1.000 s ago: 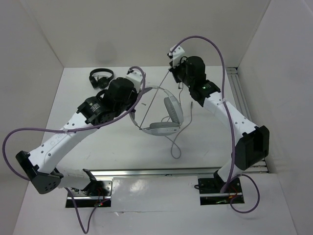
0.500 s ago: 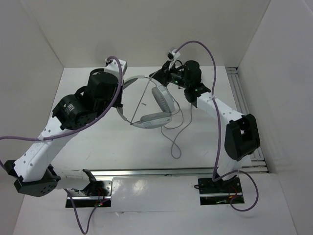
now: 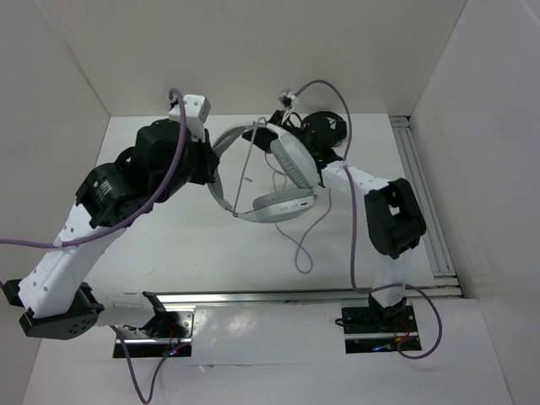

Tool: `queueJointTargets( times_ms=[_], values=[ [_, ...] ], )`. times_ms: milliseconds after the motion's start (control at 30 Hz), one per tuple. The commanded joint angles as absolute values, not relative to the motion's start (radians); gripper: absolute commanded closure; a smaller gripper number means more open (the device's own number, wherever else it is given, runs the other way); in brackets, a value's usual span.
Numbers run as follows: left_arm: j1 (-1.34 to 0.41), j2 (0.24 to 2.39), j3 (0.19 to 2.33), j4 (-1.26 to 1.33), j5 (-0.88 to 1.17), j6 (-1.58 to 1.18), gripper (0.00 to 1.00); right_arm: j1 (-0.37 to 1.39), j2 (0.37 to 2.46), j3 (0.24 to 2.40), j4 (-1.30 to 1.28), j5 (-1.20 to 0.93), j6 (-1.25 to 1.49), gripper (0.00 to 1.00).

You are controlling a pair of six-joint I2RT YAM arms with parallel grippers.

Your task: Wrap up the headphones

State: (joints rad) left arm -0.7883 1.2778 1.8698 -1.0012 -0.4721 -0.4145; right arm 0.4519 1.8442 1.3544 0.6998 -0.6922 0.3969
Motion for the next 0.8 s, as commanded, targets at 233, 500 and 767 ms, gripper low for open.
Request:
queueJointTargets(
  times_ms=[233,500,767],
  values=[
    [-0.732,1.358,2.118,-0.716,-0.544,-0.620,1.00,0.580,2.180,1.287,1.259,-0.732,0.816,0.92],
    [-0.327,1.688,2.413,-0.897,-0.336,-0.646,1.00,0.643,2.028,0.961,1.359,-0.675,0.773,1.00],
    [-0.117,1.838,2.344,-0.940,-0.380,-0.660,1.00,0.820,1.611,0.723,0.888,-0.534,0.424,1.00]
  ],
)
